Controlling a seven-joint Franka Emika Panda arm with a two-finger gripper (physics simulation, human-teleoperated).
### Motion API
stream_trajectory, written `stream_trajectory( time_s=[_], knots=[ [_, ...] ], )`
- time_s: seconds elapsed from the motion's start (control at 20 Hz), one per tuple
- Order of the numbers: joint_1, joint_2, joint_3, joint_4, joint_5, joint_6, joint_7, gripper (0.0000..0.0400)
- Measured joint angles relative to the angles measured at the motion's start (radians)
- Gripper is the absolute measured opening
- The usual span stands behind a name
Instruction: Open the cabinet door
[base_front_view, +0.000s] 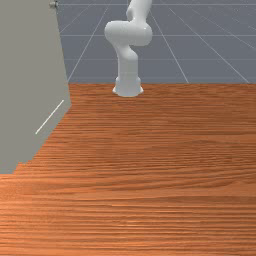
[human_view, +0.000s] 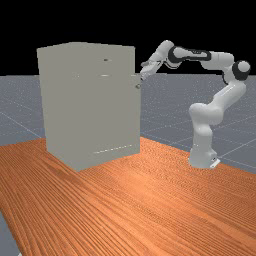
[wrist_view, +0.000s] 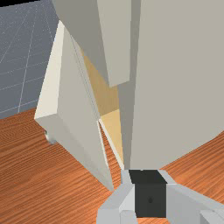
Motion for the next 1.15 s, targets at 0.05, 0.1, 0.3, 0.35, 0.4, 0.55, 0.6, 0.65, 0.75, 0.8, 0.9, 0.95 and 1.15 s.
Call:
stream_trajectory(
  time_s=[0.05, 0.1, 0.3, 0.35, 0.4, 0.55, 0.6, 0.65, 0.75, 0.8, 0.9, 0.95, 1.15],
  knots=[
    [0.009, 0.015, -0.001, -0.002, 0.009, 0.074, 0.015, 0.0],
    [0.014, 0.034, 0.001, -0.005, 0.012, 0.125, 0.027, 0.0],
    [0.043, 0.043, 0.017, -0.081, 0.038, 0.336, 0.058, 0.0027],
    [0.04, 0.028, 0.019, -0.118, 0.041, 0.389, 0.061, 0.0052],
    [0.04, 0.014, 0.023, -0.152, 0.044, 0.437, 0.065, 0.008],
    [0.041, 0.004, 0.064, -0.232, 0.042, 0.533, 0.091, 0.0],
    [0.031, -0.003, 0.079, -0.248, 0.037, 0.555, 0.102, 0.0],
    [0.023, -0.011, 0.093, -0.267, 0.034, 0.58, 0.114, 0.0],
    [0.006, -0.034, 0.141, -0.308, 0.027, 0.625, 0.152, 0.0],
    [0.001, -0.047, 0.164, -0.325, 0.025, 0.636, 0.17, 0.0],
    [-0.005, -0.077, 0.235, -0.358, 0.024, 0.646, 0.227, 0.0],
    [-0.002, -0.091, 0.274, -0.371, 0.022, 0.648, 0.254, 0.0],
    [0.034, -0.096, 0.452, -0.404, 0.03, 0.658, 0.378, 0.0093]
  ],
)
